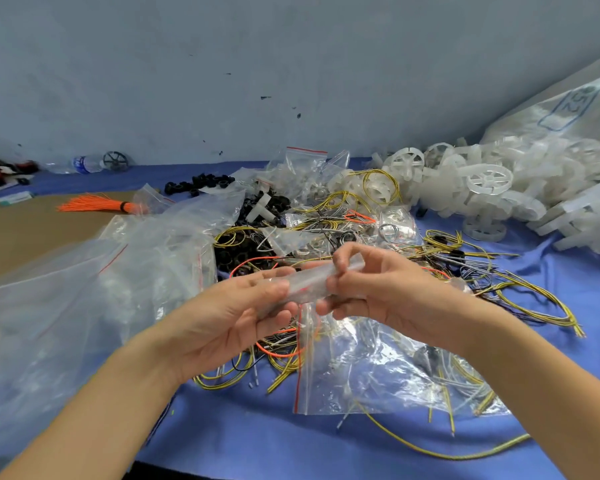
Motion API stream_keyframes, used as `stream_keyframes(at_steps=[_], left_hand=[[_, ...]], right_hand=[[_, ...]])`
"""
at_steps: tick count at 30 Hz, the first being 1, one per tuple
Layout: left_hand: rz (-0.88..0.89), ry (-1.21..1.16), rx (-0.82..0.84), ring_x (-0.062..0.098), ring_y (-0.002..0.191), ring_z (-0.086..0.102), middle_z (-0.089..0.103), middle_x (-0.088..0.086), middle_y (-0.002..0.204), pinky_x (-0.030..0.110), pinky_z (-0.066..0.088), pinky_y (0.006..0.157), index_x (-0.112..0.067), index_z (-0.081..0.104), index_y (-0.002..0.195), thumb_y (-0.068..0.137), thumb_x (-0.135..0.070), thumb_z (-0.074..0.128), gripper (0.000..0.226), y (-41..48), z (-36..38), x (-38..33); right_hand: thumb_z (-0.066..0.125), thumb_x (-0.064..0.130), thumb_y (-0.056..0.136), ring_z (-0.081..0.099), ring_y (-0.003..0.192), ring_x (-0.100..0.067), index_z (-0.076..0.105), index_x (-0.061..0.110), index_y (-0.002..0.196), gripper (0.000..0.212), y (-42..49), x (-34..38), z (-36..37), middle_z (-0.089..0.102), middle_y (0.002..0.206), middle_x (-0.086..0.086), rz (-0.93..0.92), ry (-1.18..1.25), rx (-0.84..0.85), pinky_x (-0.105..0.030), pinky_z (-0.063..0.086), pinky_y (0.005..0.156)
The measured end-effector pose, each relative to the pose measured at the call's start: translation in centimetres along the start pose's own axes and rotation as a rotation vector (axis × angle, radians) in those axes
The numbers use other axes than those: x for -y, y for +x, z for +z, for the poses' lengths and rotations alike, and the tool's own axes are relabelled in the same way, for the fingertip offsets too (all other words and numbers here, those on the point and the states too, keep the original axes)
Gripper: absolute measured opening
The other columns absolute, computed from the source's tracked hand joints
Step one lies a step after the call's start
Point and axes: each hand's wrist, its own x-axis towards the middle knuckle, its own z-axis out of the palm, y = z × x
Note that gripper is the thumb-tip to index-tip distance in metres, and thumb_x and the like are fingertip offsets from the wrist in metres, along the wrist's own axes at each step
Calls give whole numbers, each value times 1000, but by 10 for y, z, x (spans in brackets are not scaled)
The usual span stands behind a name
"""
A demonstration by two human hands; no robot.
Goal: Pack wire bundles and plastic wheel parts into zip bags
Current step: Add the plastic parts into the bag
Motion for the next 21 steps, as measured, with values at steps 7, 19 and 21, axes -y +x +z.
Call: stream_keyframes(at_steps=[7,19,21], left_hand=[[147,336,-312,19,59,66,67,15,73,22,58,56,0,62,109,76,3,64,33,-24,-33,-17],[96,272,-205,20,64,67,66,16,78,22,57,58,-3,69,106,73,-4,69,34,-38,-60,-23],[103,132,-144,17,69,68,67,13,83,21,57,61,-9,75,101,77,-5,68,25,-32,-59,-20]], right_hand=[[54,25,99,55,115,-2,57,37,127,30,9,-17,5,51,131,16,-348,-1178,-191,-19,44,91],[54,10,90,40,132,-26,62,23,98,18,28,-37,3,44,146,-3,-427,-1756,-49,-39,32,105],[54,4,88,47,122,-27,61,20,92,18,29,-36,0,50,138,-3,-465,-1640,-80,-39,40,98]])
